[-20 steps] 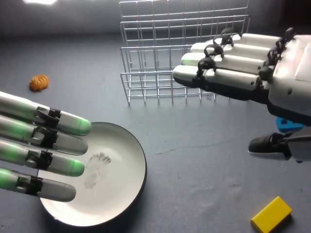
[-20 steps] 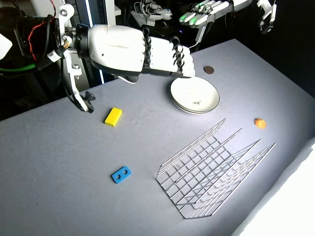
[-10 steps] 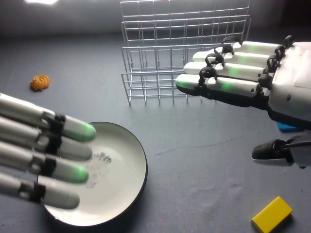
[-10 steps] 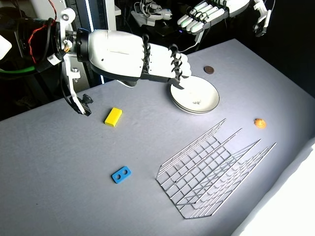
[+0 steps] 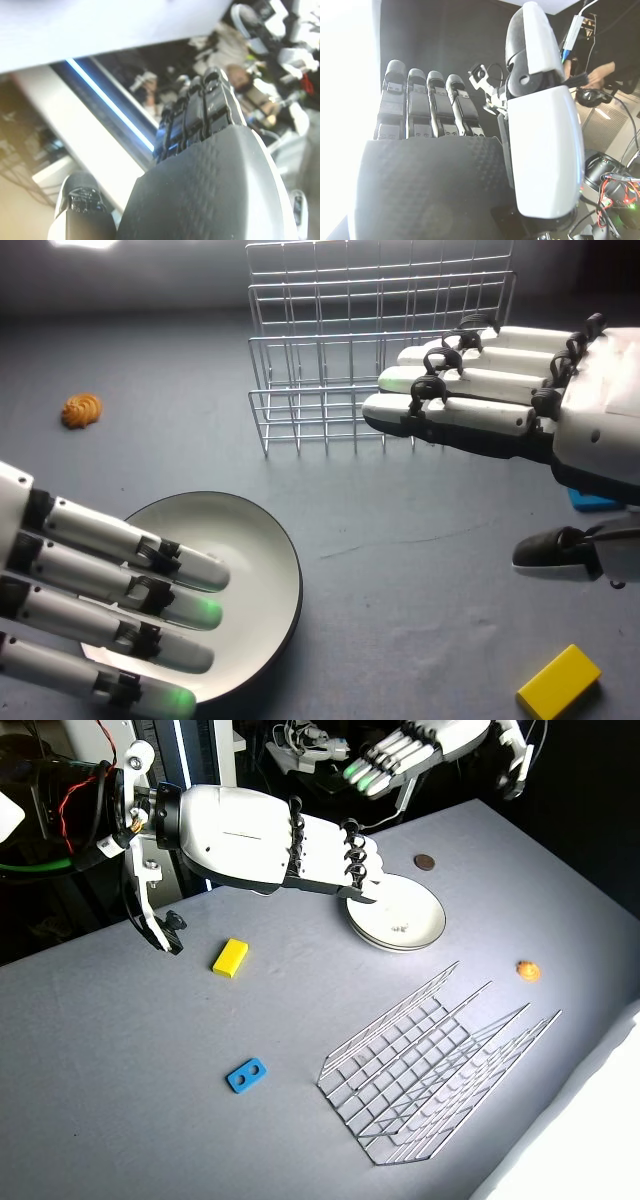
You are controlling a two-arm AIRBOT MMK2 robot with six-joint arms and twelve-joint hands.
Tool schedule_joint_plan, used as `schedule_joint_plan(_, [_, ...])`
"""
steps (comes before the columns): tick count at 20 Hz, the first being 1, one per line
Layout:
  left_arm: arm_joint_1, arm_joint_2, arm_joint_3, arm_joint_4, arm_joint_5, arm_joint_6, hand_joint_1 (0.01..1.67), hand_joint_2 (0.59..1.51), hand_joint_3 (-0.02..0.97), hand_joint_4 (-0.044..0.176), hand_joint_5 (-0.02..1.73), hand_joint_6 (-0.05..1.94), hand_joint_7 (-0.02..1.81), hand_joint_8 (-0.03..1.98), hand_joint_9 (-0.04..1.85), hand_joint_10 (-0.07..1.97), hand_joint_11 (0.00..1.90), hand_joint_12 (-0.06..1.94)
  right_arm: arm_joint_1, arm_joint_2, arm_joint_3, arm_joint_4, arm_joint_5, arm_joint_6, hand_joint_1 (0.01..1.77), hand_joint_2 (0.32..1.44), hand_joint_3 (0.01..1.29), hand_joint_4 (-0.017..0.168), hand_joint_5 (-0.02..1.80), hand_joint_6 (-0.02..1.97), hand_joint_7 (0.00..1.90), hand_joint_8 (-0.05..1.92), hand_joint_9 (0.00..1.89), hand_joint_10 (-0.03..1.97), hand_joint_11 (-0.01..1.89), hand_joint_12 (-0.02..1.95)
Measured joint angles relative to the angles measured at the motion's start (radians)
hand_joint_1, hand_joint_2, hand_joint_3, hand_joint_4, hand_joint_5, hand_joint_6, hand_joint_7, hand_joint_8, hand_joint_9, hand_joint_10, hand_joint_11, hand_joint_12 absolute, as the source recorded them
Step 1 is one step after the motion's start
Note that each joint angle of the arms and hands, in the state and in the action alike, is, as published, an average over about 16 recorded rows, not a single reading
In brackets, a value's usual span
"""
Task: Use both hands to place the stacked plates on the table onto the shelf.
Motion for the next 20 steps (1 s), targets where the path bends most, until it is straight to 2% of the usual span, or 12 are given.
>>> schedule_joint_plan(5, [0.096,-0.021,-0.014,0.011,0.115,0.0,0.02,1.045,0.039,0.0,0.02,0.0,0.02,-0.01,0.02,0.01,0.02,-0.01,0.0,0.0,0.0,-0.019,0.0,0.017,1.14,1.0,0.02,-0.002,0.05,0.02,0.02,0.01,0.02,0.01,0.01,0.17])
schedule_joint_plan(9, [0.175,-0.048,-0.004,0.006,0.207,-0.004,0.02,1.053,0.039,0.0,0.02,0.0,0.02,-0.01,0.02,0.01,0.02,-0.01,-0.001,0.0,0.001,-0.046,0.001,0.037,1.14,0.99,0.02,-0.002,0.05,0.02,0.02,0.01,0.02,0.0,0.01,0.13])
schedule_joint_plan(15, [0.266,-0.101,0.044,-0.03,0.314,-0.003,0.03,1.066,0.039,0.0,0.02,0.0,0.03,0.0,0.02,0.01,0.02,-0.01,-0.004,-0.003,0.001,-0.083,0.001,0.058,1.16,0.98,0.02,-0.002,0.07,0.02,0.02,0.01,0.02,0.0,0.01,0.09])
schedule_joint_plan(20, [0.32,-0.142,0.105,-0.056,0.355,-0.002,0.03,1.072,0.04,0.0,0.03,0.0,0.04,0.0,0.02,0.01,0.02,0.0,-0.007,-0.006,0.002,-0.102,0.002,0.06,1.17,0.98,0.02,-0.001,0.06,0.02,0.02,0.01,0.02,0.0,0.02,0.04])
